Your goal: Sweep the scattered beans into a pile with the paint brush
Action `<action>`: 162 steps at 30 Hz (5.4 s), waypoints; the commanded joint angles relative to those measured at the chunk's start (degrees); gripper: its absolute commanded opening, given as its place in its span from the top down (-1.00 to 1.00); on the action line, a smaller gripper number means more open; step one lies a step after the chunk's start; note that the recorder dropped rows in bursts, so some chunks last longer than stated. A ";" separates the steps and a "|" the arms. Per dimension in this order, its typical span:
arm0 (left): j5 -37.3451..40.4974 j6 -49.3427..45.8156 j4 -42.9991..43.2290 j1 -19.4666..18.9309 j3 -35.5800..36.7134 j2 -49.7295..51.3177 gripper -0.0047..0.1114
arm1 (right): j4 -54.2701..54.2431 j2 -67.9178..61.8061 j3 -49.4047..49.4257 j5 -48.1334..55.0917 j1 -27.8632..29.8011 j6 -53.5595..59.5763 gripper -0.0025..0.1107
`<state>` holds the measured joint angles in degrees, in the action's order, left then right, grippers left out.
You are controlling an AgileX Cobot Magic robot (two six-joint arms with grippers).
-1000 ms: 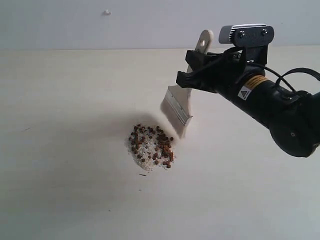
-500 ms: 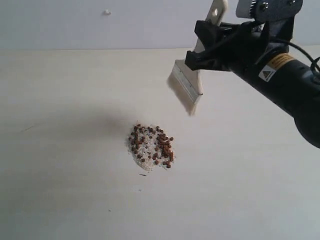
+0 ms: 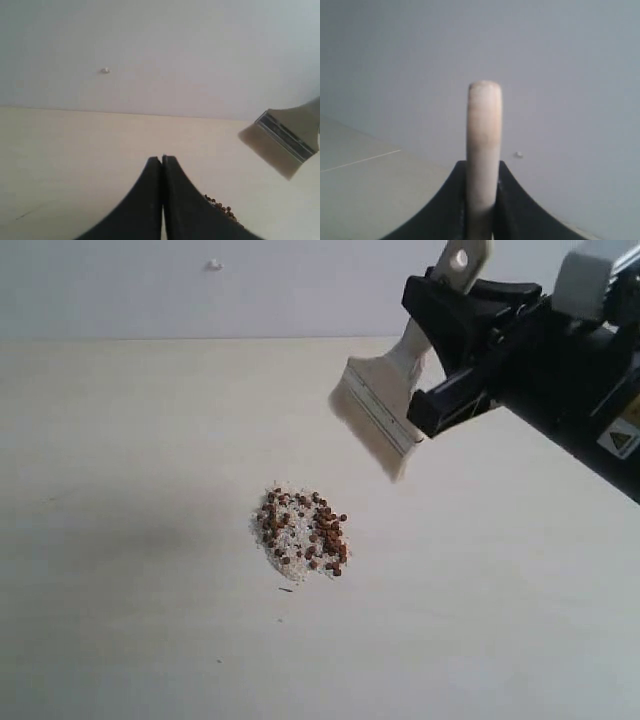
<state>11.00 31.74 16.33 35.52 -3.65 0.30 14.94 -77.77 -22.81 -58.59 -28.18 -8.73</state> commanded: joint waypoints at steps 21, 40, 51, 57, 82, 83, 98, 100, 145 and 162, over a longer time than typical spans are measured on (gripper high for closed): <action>-0.20 -0.01 -0.07 -0.21 0.33 -0.30 0.92 | 34.78 -16.79 -6.32 -11.37 0.23 -14.30 0.96; -0.20 -0.01 -0.07 -0.21 0.33 -0.30 0.92 | 40.72 -30.97 -17.78 -8.62 3.03 -20.06 0.96; -0.20 -0.01 -0.07 -0.21 0.33 -0.30 0.92 | 40.58 -32.08 -22.23 2.38 3.03 -19.96 0.96; -0.20 -0.01 -0.07 -0.21 0.33 -0.30 0.92 | 40.05 -32.08 -24.24 2.38 3.03 -20.36 0.96; -0.20 -0.01 -0.07 -0.21 0.33 -0.30 0.92 | 18.45 -18.64 -16.05 2.39 2.92 -19.38 0.96; -0.20 -0.01 -0.07 -0.21 0.33 -0.30 0.92 | 13.49 -16.92 -13.73 2.39 2.92 -16.88 0.96; -0.20 -0.01 -0.07 -0.21 0.33 -0.30 0.92 | -69.87 -9.67 -4.24 1.48 -24.72 21.25 0.96; -0.20 -0.01 -0.07 -0.21 0.33 -0.30 0.92 | -77.83 -9.67 -6.07 -1.51 -28.57 28.93 0.96; -0.20 -0.01 -0.07 -0.21 0.33 -0.30 0.92 | -109.47 -19.04 -23.17 -11.37 -42.53 48.57 0.96; -0.20 -0.01 -0.07 -0.21 0.33 -0.30 0.92 | -109.83 -25.49 -23.27 -11.37 -39.68 42.83 0.96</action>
<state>11.00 31.74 16.33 35.52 -3.65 0.30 -95.64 -102.05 -45.69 -70.03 -68.19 36.38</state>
